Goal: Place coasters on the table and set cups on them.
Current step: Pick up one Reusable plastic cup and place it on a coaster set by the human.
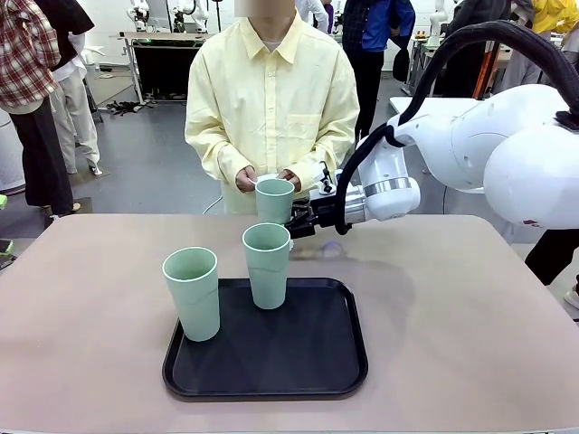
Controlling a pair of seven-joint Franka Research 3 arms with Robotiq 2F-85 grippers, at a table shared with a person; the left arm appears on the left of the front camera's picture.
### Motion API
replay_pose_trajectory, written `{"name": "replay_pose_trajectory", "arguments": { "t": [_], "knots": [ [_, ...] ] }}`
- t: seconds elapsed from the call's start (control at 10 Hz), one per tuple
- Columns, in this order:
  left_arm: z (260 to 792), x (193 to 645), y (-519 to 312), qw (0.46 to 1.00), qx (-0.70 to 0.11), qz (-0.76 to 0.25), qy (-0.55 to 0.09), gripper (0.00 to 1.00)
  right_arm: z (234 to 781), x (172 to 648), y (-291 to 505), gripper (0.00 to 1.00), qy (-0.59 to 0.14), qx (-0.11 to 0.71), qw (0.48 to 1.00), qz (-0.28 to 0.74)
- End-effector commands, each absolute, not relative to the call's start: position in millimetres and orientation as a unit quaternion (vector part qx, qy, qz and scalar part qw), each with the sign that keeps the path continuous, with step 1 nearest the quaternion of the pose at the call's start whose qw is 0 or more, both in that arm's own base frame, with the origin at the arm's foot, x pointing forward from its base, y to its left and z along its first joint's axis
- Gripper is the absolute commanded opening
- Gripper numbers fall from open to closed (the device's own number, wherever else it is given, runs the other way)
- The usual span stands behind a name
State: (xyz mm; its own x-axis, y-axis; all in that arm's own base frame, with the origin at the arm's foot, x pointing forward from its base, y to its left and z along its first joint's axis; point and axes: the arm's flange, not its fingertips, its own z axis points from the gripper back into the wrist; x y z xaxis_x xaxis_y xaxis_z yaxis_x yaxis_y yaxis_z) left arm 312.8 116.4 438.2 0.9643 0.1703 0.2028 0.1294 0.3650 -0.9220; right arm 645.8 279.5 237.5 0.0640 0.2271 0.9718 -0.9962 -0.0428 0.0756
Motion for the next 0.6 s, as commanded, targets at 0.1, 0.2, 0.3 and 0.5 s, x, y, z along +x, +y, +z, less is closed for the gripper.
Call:
{"name": "replay_pose_trajectory", "arguments": {
  "t": [0.1, 0.2, 0.3, 0.5],
  "knots": [
    [439.1, 312.9, 117.1, 0.811, -0.568, 0.01, -0.138, 1.0, 231.2, 654.9, 286.3, 0.82, -0.397, 0.469, 0.569, 0.546],
    [439.1, 312.9, 117.1, 0.811, -0.568, 0.01, -0.138, 1.0, 230.3, 655.0, 286.8, 0.82, -0.397, 0.468, 0.569, 0.547],
    [439.1, 312.9, 117.1, 0.811, -0.568, 0.01, -0.138, 1.0, 230.1, 655.7, 288.4, 0.82, -0.398, 0.468, 0.567, 0.548],
    [439.1, 312.9, 117.1, 0.811, -0.568, 0.01, -0.138, 1.0, 228.9, 655.7, 290.1, 0.82, -0.4, 0.469, 0.564, 0.55]
  ]
}}
